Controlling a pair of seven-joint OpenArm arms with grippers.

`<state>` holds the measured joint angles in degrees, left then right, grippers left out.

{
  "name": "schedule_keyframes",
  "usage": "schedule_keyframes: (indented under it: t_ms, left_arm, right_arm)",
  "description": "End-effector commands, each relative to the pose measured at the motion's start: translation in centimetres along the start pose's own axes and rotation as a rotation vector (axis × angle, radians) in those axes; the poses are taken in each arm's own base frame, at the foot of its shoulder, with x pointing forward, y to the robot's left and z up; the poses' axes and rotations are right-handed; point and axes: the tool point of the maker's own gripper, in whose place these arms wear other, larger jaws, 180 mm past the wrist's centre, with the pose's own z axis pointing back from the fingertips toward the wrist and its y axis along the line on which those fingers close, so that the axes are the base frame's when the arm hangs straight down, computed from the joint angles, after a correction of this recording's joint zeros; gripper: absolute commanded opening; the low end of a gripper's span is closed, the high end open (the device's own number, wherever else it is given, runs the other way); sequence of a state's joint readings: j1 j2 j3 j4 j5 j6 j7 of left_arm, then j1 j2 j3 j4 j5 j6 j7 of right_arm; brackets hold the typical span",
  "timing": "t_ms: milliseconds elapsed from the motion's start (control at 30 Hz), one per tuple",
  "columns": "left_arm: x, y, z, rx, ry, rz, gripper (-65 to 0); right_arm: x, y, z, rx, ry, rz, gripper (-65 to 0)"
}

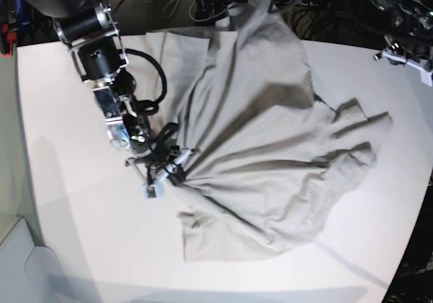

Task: Layout the t-shirt on the table in an organized manner, then fold the t-shirt properly
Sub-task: 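Drag the held shirt edge with the right gripper away from the left gripper, then grasp the shirt fabric with the left gripper near the right gripper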

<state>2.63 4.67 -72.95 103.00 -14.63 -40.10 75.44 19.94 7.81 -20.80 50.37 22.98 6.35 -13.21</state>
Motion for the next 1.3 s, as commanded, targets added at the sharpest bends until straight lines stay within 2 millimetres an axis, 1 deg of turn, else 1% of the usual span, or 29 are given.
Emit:
schedule_keyframes:
  t_ms: [0, 67, 100, 167, 233, 300, 333, 367, 400, 467, 500, 533, 567, 600, 633, 667, 767, 833, 867, 900, 933, 1033, 1100, 1167, 1267]
  left_arm:
    - [1.3, -1.0, 0.1, -0.021, -0.043, -0.009, -64.9]
    - [1.3, -2.4, -0.3, -0.052, -0.044, -0.008, -64.9]
    - [1.3, -2.9, -0.4, -0.064, -0.044, -0.007, -64.9]
    - [1.0, -4.8, -0.9, -0.107, -0.038, -0.006, -64.9]
    - [1.7, -5.9, -1.1, -0.131, -0.046, -0.025, -64.9]
    - [1.8, -7.4, -1.4, -0.163, -0.038, -0.073, -64.9]
    - [1.6, -8.2, -1.5, -0.181, -0.026, -0.103, -64.9]
    - [1.5, -9.1, -1.7, -0.201, -0.012, -0.135, -64.9]
    - [1.3, -10.1, -1.8, -0.222, 0.003, -0.162, -64.9]
    - [0.7, -11.6, -1.9, -0.270, 0.031, -0.196, -64.9]
    - [0.5, -12.4, -1.8, -0.296, 0.036, -0.211, -64.9]
    - [0.3, -13.1, -1.8, -0.321, 0.036, -0.224, -64.9]
    - [0.2, -13.6, -1.7, -0.336, 0.038, -0.235, -64.9]
    - [0.1, -14.0, -1.7, -0.348, 0.040, -0.247, -64.9]
    - [0.0, -14.3, -1.7, -0.354, 0.042, -0.258, -64.9]
    - [-0.1, -14.5, -1.7, -0.358, 0.042, -0.263, -64.9]
    - [-0.2, -14.4, -1.7, -0.355, 0.047, -0.261, -64.9]
    - [-0.6, -14.2, -1.7, -0.353, 0.053, -0.259, -64.9]
    - [-0.6, -14.2, -1.7, -0.353, 0.054, -0.259, -64.9]
    - [-0.6, -14.2, -1.7, -0.353, 0.054, -0.259, -64.9]
    - [-0.7, -14.1, -1.7, -0.353, 0.055, -0.259, -64.9]
    - [-0.7, -14.1, -1.7, -0.357, 0.054, -0.256, -64.9]
    - [-0.7, -14.2, -1.7, -0.357, 0.056, -0.256, -64.9]
    - [-0.8, -14.3, -1.7, -0.361, 0.061, -0.263, -64.9]
    - [-0.1, -14.6, -1.2, -0.359, 0.038, -0.281, -64.9]
  right_arm:
    - [-5.3, -5.0, 1.4, -0.154, 0.211, 0.011, -65.0]
    - [-6.5, -6.2, 2.1, -0.178, 0.225, -0.015, -65.0]
    - [-7.0, -6.3, 2.3, -0.181, 0.232, -0.025, -65.0]
    - [-7.7, -6.3, 2.5, -0.182, 0.243, -0.028, -65.0]
    - [-7.9, -5.8, 2.4, -0.174, 0.245, -0.033, -65.0]
    - [-8.1, -4.2, 2.0, -0.149, 0.249, -0.047, -65.0]
    - [-8.7, -3.6, 2.0, -0.139, 0.268, -0.053, -65.0]
    - [-8.9, -3.4, 2.0, -0.137, 0.283, -0.057, -65.0]
    - [-8.9, -2.9, 1.8, -0.128, 0.287, -0.061, -65.0]
    - [-8.8, -0.9, 1.3, -0.097, 0.286, -0.074, -65.0]
    - [-8.7, -0.5, 1.2, -0.091, 0.284, -0.076, -65.0]
    - [-8.2, -0.4, 1.0, -0.088, 0.276, -0.076, -65.0]
    - [-7.9, 0.0, 0.8, -0.081, 0.273, -0.070, -65.0]
    - [-7.9, 1.5, 0.6, -0.054, 0.276, -0.054, -65.0]
    - [-7.8, 2.5, 0.4, -0.035, 0.275, -0.038, -65.0]
    - [-7.5, 3.4, 0.1, -0.018, 0.274, -0.021, -65.0]
    - [-7.5, 5.7, -0.1, 0.030, 0.278, 0.033, -65.0]
    - [-6.0, 7.1, 0.0, 0.059, 0.235, 0.040, -65.0]
    - [-4.5, 7.6, 0.2, 0.070, 0.192, 0.038, -65.0]
    - [-3.7, 7.8, 0.6, 0.080, 0.161, 0.037, -65.0]
    - [-2.7, 7.8, 1.2, 0.086, 0.124, 0.041, -65.0]
    - [1.8, 7.9, 3.5, 0.107, -0.015, 0.076, -64.8]
    - [4.0, 7.9, 4.5, 0.115, -0.078, 0.100, -64.7]
    - [5.6, 7.5, 5.2, 0.112, -0.119, 0.122, -64.7]
    - [6.4, 6.8, 5.4, 0.099, -0.134, 0.133, -64.7]
